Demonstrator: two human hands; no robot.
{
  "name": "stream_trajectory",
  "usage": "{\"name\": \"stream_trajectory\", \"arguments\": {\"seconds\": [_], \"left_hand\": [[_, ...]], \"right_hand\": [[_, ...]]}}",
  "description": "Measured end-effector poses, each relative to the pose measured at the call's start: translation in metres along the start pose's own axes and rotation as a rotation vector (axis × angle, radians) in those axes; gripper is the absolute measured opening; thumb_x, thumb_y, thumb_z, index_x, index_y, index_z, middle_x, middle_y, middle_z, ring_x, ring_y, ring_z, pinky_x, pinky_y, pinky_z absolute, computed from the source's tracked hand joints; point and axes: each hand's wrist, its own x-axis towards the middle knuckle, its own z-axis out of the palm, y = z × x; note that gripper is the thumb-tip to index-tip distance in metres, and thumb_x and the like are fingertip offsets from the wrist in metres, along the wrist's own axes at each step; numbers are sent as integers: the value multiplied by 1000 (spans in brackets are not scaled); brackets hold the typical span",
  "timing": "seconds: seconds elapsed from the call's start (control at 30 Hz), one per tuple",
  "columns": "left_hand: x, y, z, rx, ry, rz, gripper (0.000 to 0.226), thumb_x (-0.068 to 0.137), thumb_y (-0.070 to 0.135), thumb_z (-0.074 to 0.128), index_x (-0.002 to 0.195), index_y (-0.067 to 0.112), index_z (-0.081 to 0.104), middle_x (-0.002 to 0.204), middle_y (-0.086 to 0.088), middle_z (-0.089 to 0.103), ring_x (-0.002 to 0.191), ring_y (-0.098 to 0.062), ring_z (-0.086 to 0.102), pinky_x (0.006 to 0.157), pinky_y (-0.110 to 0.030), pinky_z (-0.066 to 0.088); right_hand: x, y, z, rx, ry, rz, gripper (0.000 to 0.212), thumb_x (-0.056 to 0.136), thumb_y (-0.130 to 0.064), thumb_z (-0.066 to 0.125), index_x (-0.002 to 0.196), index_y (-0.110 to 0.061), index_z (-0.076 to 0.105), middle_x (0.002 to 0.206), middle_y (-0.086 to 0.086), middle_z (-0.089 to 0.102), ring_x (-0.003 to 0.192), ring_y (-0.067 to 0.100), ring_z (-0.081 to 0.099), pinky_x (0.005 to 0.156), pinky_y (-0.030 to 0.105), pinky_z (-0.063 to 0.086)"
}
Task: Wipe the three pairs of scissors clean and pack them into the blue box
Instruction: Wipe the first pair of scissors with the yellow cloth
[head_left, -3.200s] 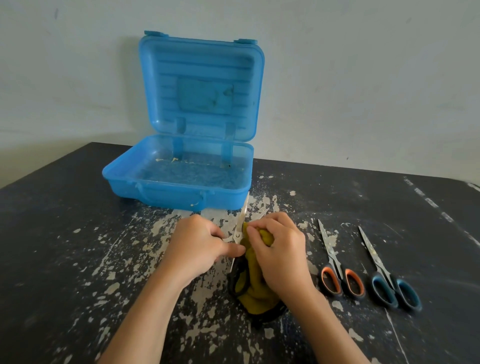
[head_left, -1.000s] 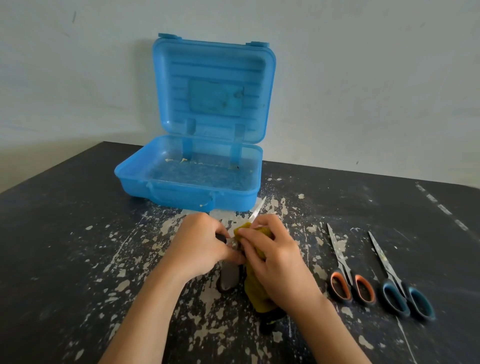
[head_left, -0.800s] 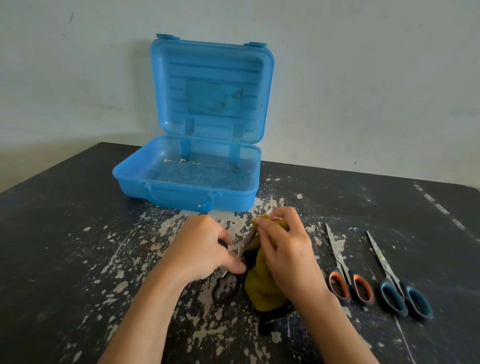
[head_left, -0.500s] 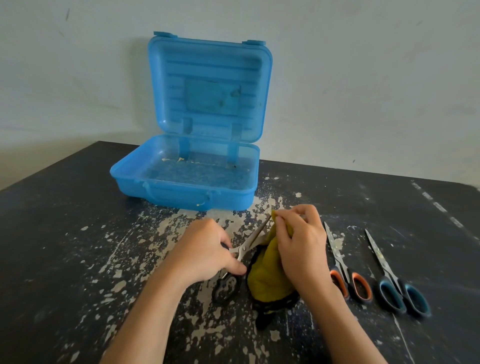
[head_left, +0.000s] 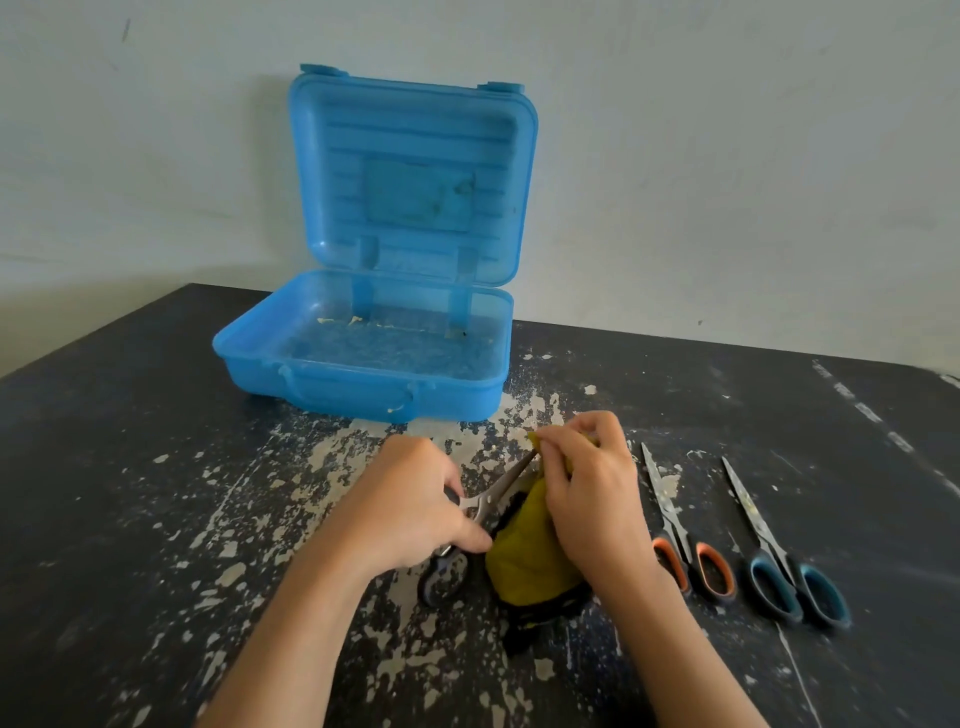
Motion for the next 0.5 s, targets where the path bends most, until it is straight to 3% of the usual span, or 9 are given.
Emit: {"name": "stream_trajectory", "arguments": {"seconds": [0.1, 0.2, 0.27, 0.37, 0.5], "left_hand": [[1, -2, 1, -8, -18, -41, 56, 62, 39, 85, 107, 10, 68, 85, 4, 58, 69, -4, 53, 53, -14, 38], [3, -2, 2, 0, -12, -82, 53, 61, 39, 85, 96, 3, 69, 86, -4, 63, 66, -10, 54, 57, -23, 44], [3, -3, 2, 2, -1, -106, 49, 60, 37, 86, 89, 0, 70, 79, -6, 64, 64, -16, 54, 62, -31, 49], [4, -4, 3, 14, 32, -98, 36, 62, 28, 83, 79, -1, 71, 69, -8, 61, 58, -17, 49, 54, -30, 41], [1, -1, 1, 22, 38, -81, 38, 60, 31, 86, 80, 2, 71, 73, -7, 67, 59, -17, 55, 54, -30, 47]], "right_hand": [[-1, 0, 0, 4, 34, 100, 13, 85, -3, 60, 93, -2, 70, 96, 11, 54, 77, 11, 45, 69, 9, 32], [-3, -12, -7, 103, 57, 26, 13, 86, -6, 58, 94, -3, 67, 97, 5, 54, 80, 2, 45, 75, 0, 35], [-7, -24, -9, 181, -60, -102, 14, 87, -11, 56, 93, -6, 67, 96, 2, 54, 82, 1, 48, 77, 5, 40], [-16, -33, -3, 125, -237, -236, 15, 87, -9, 53, 88, -6, 67, 97, 5, 52, 82, 14, 53, 72, 20, 49], [-13, -27, 4, 48, -160, -225, 10, 80, 3, 58, 81, -2, 66, 91, 11, 53, 76, 26, 54, 63, 35, 51]]}}
